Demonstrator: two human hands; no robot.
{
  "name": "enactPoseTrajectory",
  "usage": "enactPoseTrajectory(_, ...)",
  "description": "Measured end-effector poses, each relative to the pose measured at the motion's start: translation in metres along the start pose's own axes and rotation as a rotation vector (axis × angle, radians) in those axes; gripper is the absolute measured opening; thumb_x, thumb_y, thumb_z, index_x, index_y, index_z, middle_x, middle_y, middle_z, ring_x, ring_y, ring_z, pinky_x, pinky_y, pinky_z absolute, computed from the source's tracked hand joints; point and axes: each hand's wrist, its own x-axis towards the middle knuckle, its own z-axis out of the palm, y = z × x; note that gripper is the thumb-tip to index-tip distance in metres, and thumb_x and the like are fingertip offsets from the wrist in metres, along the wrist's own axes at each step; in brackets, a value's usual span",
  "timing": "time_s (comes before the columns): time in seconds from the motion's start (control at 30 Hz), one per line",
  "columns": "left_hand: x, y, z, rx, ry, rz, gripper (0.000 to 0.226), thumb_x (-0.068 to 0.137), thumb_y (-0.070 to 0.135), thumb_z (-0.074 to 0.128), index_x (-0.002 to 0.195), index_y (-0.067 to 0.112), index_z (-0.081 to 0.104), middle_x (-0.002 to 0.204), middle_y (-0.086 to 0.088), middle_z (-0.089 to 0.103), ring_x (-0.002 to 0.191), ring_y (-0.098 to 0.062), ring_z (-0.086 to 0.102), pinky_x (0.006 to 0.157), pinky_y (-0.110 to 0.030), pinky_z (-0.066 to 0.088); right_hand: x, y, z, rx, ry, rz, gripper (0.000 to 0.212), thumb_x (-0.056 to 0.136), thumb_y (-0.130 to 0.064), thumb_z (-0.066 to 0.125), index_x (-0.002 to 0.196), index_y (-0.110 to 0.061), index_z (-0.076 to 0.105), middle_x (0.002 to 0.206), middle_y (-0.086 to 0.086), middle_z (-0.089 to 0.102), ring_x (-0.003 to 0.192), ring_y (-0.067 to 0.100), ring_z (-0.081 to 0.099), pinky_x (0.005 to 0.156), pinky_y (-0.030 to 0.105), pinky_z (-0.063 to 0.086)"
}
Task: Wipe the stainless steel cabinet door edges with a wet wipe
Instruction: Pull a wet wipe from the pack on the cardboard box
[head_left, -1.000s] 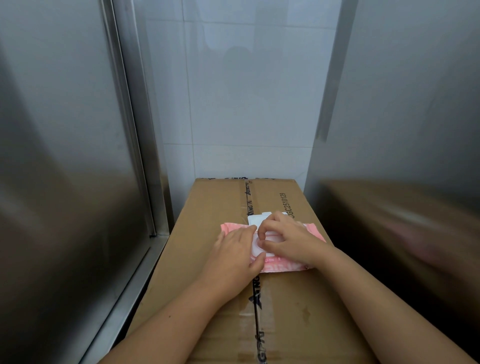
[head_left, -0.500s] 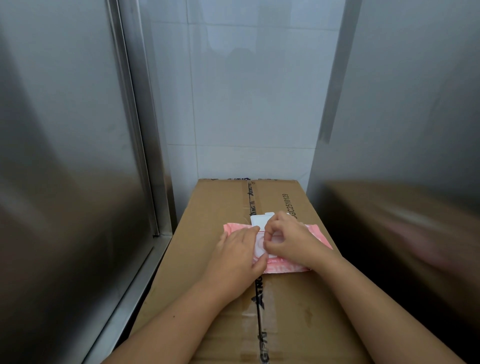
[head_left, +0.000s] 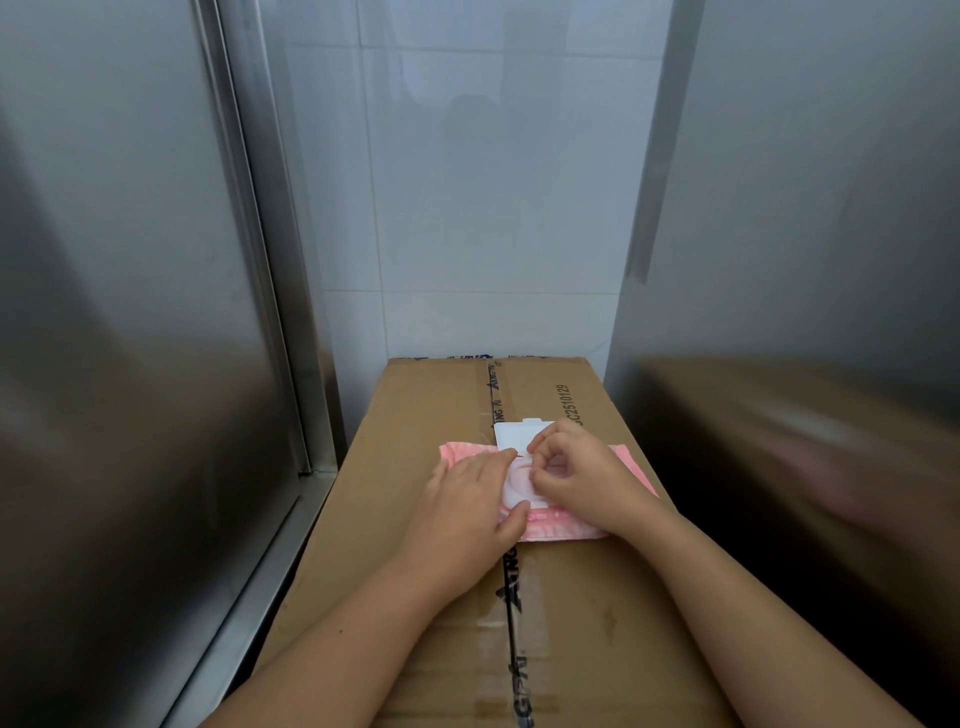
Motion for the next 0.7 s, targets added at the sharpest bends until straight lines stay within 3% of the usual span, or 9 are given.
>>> enactPoseTrajectory(0.07, -0.001, -0.001, 0.000, 0.005, 0.001, 0.003, 0.052, 0.095, 0.041, 0.041, 0.142, 0.025, 0.028, 0.145, 0.011, 0.036, 0.132, -0.006, 0.027, 0.106, -0.023, 0.006, -0.001, 0.001, -0.004, 0.090, 0.041, 0.030, 0.029, 0.083, -0.005, 0.058, 0.062, -0.023, 0.051, 0.095, -0.008, 0.053, 0.092, 0.002, 0.052, 0.079, 0.007, 0.038)
enactPoseTrajectory(0.27, 0.000, -0.001, -0.001, 0.004, -0.001, 0.007, 0.050, 0.094, 0.039, 0.043, 0.140, 0.024, 0.032, 0.141, 0.010, 0.041, 0.130, -0.008, 0.031, 0.106, -0.025, 0.010, -0.007, 0.013, -0.016, 0.418, 0.160, 0.127, 0.011, 0.088, -0.003, 0.054, 0.081, -0.002, 0.062, 0.095, -0.003, 0.063, 0.085, 0.004, 0.055, 0.074, 0.009, 0.041)
enactPoseTrajectory(0.43, 0.004, 0.004, -0.006, -0.007, -0.025, 0.015, 0.046, 0.094, 0.037, 0.044, 0.138, 0.025, 0.036, 0.138, 0.010, 0.044, 0.127, -0.008, 0.034, 0.107, -0.027, 0.014, -0.016, 0.024, -0.028, 0.574, 0.224, 0.187, 0.019, 0.091, -0.002, 0.049, 0.088, 0.007, 0.066, 0.083, -0.006, 0.066, 0.066, -0.009, 0.055, 0.059, 0.006, 0.040)
enactPoseTrajectory(0.5, 0.005, 0.004, -0.008, -0.009, -0.043, 0.019, 0.043, 0.095, 0.036, 0.043, 0.137, 0.026, 0.038, 0.138, 0.010, 0.044, 0.127, -0.008, 0.034, 0.108, -0.030, 0.016, -0.017, 0.024, -0.028, 0.618, 0.223, 0.214, 0.021, 0.091, -0.002, 0.048, 0.087, 0.006, 0.067, 0.074, -0.009, 0.065, 0.057, -0.001, 0.051, 0.053, 0.010, 0.037)
enactPoseTrajectory(0.57, 0.007, 0.004, -0.011, -0.026, -0.073, 0.024, 0.041, 0.096, 0.034, 0.043, 0.136, 0.026, 0.040, 0.137, 0.010, 0.044, 0.128, -0.007, 0.033, 0.110, -0.035, 0.018, -0.017, 0.023, -0.028, 0.699, 0.222, 0.251, 0.022, 0.091, -0.001, 0.046, 0.085, 0.003, 0.068, 0.082, 0.002, 0.068, 0.067, 0.018, 0.047, 0.060, 0.021, 0.040)
enactPoseTrajectory(0.63, 0.008, 0.004, -0.014, -0.048, -0.100, 0.028, 0.039, 0.096, 0.033, 0.043, 0.134, 0.025, 0.042, 0.137, 0.010, 0.044, 0.127, -0.007, 0.033, 0.110, -0.035, 0.020, -0.017, 0.022, -0.026, 0.773, 0.227, 0.278, 0.024, 0.090, 0.001, 0.045, 0.082, 0.000, 0.067, 0.096, 0.020, 0.065, 0.079, 0.025, 0.048, 0.071, 0.035, 0.041)
enactPoseTrajectory(0.7, 0.012, 0.006, -0.017, -0.070, -0.111, 0.044, 0.035, 0.096, 0.031, 0.045, 0.130, 0.025, 0.047, 0.135, 0.010, 0.046, 0.122, -0.008, 0.039, 0.105, -0.028, 0.024, -0.018, 0.023, -0.026, 0.806, 0.229, 0.276, 0.026, 0.090, 0.002, 0.044, 0.081, -0.001, 0.068, 0.101, 0.020, 0.066, 0.083, 0.026, 0.053, 0.074, 0.037, 0.043)
